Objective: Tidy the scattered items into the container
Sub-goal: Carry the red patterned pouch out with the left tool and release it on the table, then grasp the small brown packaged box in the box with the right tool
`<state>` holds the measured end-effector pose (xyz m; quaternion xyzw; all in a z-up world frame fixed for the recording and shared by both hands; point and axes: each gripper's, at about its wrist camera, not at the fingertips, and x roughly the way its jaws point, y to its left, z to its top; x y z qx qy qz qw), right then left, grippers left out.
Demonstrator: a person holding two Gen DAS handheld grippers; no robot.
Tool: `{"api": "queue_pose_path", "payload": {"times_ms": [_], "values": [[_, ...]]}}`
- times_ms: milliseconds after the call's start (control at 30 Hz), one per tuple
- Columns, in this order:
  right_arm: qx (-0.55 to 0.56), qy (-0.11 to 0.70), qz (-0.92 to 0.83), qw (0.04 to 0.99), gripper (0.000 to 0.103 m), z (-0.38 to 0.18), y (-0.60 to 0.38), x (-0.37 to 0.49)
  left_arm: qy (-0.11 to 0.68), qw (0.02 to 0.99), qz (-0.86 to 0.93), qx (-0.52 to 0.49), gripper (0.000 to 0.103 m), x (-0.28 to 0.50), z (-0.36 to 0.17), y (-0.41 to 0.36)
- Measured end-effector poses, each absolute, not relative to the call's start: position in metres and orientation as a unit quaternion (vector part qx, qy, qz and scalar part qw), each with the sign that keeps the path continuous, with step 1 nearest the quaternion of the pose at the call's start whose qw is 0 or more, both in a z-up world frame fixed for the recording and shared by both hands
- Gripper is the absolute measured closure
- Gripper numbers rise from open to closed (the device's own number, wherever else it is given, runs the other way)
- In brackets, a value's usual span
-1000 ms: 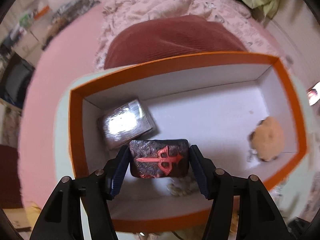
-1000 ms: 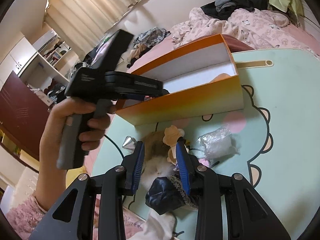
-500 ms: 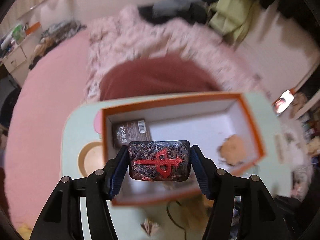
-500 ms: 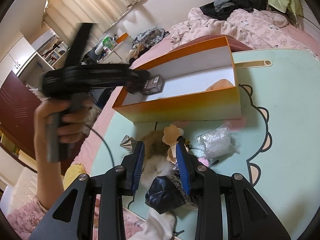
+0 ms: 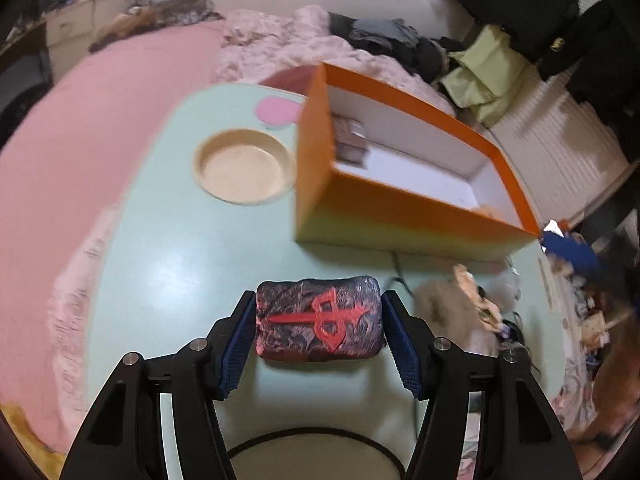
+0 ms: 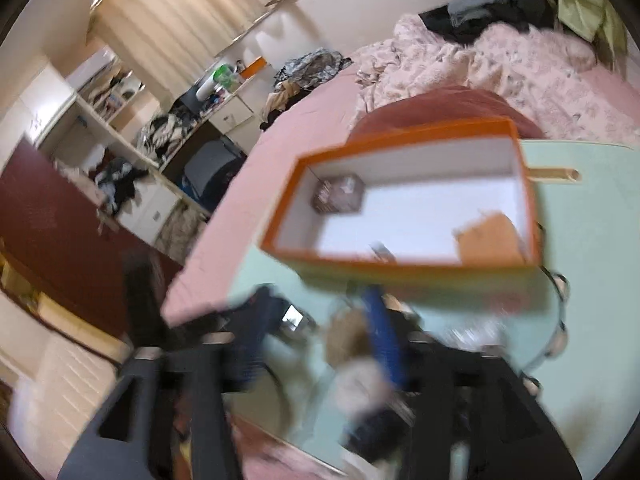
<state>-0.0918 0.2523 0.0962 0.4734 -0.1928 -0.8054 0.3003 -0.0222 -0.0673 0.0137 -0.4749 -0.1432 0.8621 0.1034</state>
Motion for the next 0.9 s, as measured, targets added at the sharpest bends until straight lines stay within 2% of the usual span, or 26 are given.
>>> {"api": "queue_pose_path", "payload": {"times_ms": [67, 200, 267, 300, 667, 767, 900], "values": [[0.494, -0.195, -0.796, 0.292, 0.025, 0.102, 0.234, -0.119, -0.138, 0.121, 0.860, -0.477, 0.043, -0.020, 0.012, -0.057], [0.527, -0.096, -0.808, 0.245, 0.025, 0.095, 0.182, -0.175, -0.142, 0.120, 0.868, -0.461, 0.043, -0.015, 0.013, -0.061], [0.553, -0.080, -0.797, 0.229, 0.025, 0.078, 0.167, -0.196, -0.161, 0.121, 0.871, -0.448, 0.031, -0.010, 0.014, -0.070], [0.569, -0.077, -0.787, 0.224, 0.025, 0.067, 0.161, -0.205, -0.166, 0.121, 0.872, -0.445, 0.020, -0.009, 0.014, -0.074], [0.605, -0.017, -0.772, 0.194, 0.025, 0.027, 0.120, -0.240, -0.174, 0.133, 0.875, -0.431, 0.019, -0.008, 0.006, -0.069], [0.612, 0.026, -0.771, 0.175, 0.029, 0.030, 0.115, -0.236, -0.168, 0.133, 0.879, -0.426, 0.019, -0.008, 0.006, -0.067], [0.606, 0.043, -0.785, 0.118, 0.046, 0.040, 0.138, -0.232, -0.176, 0.136, 0.878, -0.423, 0.019, -0.007, 0.006, -0.070]]}}
